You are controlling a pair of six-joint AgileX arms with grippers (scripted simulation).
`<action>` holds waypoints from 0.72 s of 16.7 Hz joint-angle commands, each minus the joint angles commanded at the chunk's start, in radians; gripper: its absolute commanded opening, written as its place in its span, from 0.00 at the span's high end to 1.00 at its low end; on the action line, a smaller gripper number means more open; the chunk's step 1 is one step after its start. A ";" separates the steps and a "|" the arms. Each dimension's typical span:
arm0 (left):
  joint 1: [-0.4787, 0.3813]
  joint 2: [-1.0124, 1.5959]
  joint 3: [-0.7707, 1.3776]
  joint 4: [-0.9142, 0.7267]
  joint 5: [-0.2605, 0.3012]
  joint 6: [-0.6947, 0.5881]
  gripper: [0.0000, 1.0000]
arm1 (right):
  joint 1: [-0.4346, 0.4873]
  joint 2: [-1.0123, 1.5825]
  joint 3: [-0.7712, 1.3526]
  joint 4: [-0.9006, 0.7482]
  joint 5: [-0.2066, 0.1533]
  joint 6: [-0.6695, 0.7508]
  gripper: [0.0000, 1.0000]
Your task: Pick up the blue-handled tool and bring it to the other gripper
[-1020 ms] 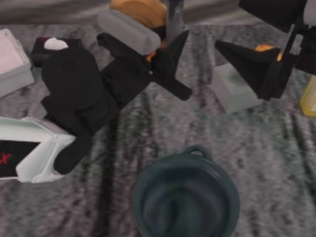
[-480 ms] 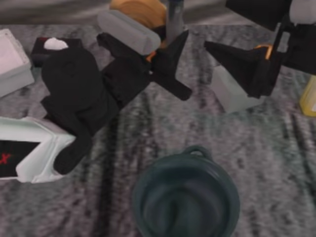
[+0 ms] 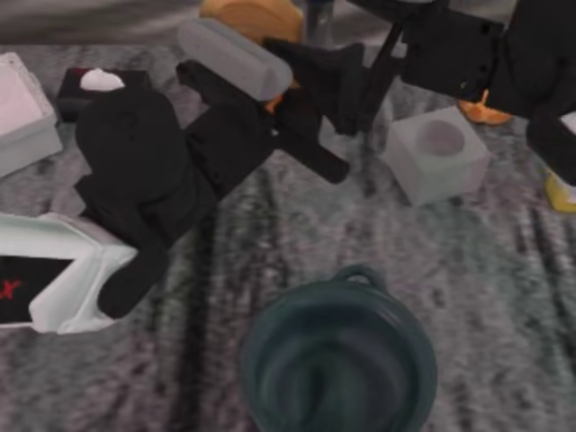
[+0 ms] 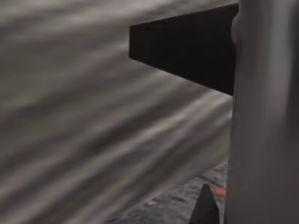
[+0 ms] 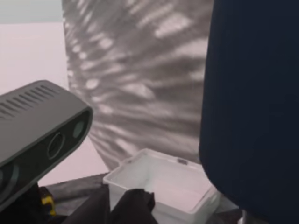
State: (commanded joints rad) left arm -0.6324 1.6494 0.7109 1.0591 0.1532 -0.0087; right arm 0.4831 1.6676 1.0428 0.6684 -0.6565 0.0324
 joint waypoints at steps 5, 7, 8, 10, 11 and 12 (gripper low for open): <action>0.000 0.000 0.000 0.000 0.000 0.000 1.00 | 0.024 0.033 0.034 -0.003 0.025 -0.001 0.00; 0.000 0.000 0.000 0.000 0.000 0.000 1.00 | 0.024 0.033 0.034 -0.003 0.025 -0.001 0.08; 0.000 0.000 0.000 0.000 0.000 0.000 1.00 | 0.024 0.033 0.034 -0.003 0.025 -0.001 0.15; 0.000 0.000 0.000 0.000 0.000 0.000 1.00 | 0.024 0.033 0.034 -0.003 0.025 -0.001 0.30; 0.000 0.000 0.000 0.000 0.000 0.000 1.00 | 0.024 0.033 0.034 -0.003 0.025 -0.001 0.38; 0.000 0.000 0.000 0.000 0.000 0.000 1.00 | 0.024 0.033 0.034 -0.003 0.025 -0.001 0.45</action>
State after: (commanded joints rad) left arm -0.6324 1.6494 0.7109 1.0591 0.1532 -0.0087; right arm 0.5073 1.7002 1.0767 0.6657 -0.6317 0.0310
